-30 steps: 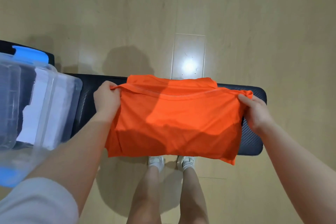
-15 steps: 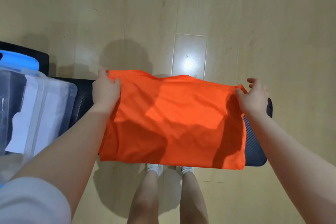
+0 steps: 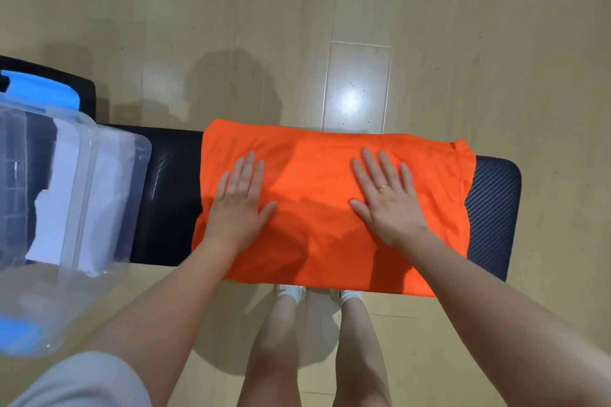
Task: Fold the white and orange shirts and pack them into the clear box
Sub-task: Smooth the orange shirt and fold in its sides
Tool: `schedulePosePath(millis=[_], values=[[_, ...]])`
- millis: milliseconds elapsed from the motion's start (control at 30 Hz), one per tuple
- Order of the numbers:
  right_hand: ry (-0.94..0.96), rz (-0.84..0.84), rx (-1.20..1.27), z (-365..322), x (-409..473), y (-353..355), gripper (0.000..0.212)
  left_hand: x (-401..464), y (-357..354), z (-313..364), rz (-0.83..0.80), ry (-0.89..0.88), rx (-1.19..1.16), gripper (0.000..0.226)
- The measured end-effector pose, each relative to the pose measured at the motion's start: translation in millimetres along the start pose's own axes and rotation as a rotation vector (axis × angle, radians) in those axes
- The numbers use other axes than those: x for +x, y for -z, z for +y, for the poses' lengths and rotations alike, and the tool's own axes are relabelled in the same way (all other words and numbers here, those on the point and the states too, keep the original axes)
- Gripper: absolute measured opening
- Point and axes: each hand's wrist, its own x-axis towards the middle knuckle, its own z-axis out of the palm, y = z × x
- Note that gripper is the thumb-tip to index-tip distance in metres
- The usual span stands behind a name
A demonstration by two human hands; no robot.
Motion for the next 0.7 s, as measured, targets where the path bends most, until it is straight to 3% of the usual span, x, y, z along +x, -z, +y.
schedulePosePath(millis=[100, 167, 267, 367, 500, 600, 700], values=[[-0.301, -0.043, 0.076, 13.5, -32.3, -2.8, 0.073, -22.2, 2.6, -10.7, 0.026, 0.033, -0.041, 0.072], [-0.360, -0.084, 0.102, 12.4, -53.0, 0.8, 0.077, -32.7, 6.2, -12.7, 0.050, 0.045, -0.078, 0.069], [-0.300, -0.096, 0.157, -6.5, -78.9, 7.6, 0.077, -51.4, 7.8, -5.4, 0.179, 0.174, -0.122, 0.066], [-0.205, -0.136, 0.237, -36.8, -94.1, 12.6, 0.075, -75.9, 9.6, 10.8, 0.305, 0.502, -0.300, 0.054], [-0.117, -0.231, 0.262, -70.4, -97.7, 3.9, 0.060, -101.1, -8.2, 21.0, 0.260, 0.873, -0.504, 0.037], [-0.124, -0.250, 0.246, -85.1, -94.6, -3.9, 0.061, -105.5, -19.9, 23.0, 0.289, 1.021, -0.655, 0.029], [-0.147, -0.231, 0.251, -88.3, -93.0, -7.7, 0.061, -102.6, -24.8, 18.2, 0.311, 1.039, -0.689, 0.028]])
